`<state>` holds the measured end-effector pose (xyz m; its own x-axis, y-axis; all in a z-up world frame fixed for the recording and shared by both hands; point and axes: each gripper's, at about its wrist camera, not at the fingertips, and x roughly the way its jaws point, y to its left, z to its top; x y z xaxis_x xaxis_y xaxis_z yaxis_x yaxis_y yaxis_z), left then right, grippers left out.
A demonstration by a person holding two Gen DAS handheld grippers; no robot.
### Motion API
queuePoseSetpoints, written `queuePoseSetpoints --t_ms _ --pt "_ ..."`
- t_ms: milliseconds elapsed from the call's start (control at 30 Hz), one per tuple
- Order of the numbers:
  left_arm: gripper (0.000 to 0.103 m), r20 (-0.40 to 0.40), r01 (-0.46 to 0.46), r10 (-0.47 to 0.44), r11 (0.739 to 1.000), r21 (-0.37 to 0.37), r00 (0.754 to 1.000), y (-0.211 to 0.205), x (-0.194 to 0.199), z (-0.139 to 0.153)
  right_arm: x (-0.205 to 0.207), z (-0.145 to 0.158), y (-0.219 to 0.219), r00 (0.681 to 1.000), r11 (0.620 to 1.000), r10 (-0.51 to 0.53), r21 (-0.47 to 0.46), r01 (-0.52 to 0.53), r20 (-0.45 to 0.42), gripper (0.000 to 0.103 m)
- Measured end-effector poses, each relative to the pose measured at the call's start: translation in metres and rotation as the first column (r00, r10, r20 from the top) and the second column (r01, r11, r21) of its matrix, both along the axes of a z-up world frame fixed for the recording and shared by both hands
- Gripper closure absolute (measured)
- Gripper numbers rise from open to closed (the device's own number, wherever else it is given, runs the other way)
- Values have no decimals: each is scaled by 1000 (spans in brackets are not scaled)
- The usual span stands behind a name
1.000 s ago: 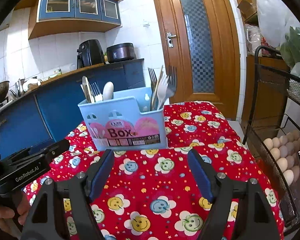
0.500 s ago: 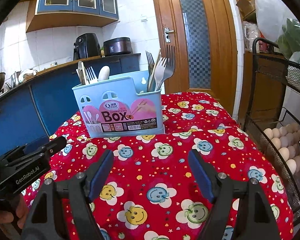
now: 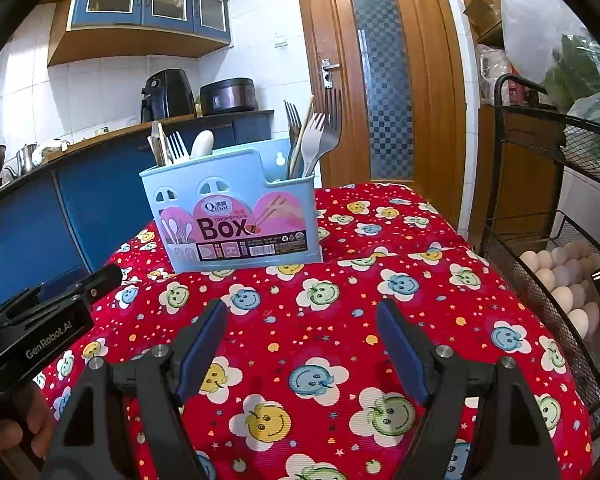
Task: Organize utensils
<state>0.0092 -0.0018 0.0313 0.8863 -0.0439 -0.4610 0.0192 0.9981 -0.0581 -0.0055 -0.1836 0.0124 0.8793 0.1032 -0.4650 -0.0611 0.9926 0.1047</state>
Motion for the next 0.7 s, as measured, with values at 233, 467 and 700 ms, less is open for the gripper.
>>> queuePoseSetpoints --t_ms 233,467,700 --pt "50 24 1 -1 1000 16 1000 -3 -5 1 -2 1 3 1000 1000 2 -19 -2 13 24" --pt "50 22 -1 1 1000 20 1000 -4 -5 1 -2 2 3 1000 1000 2 -20 -2 12 24" --pt "50 29 -1 0 1000 26 1000 -4 -6 2 -2 1 4 1000 1000 4 -25 -3 16 24"
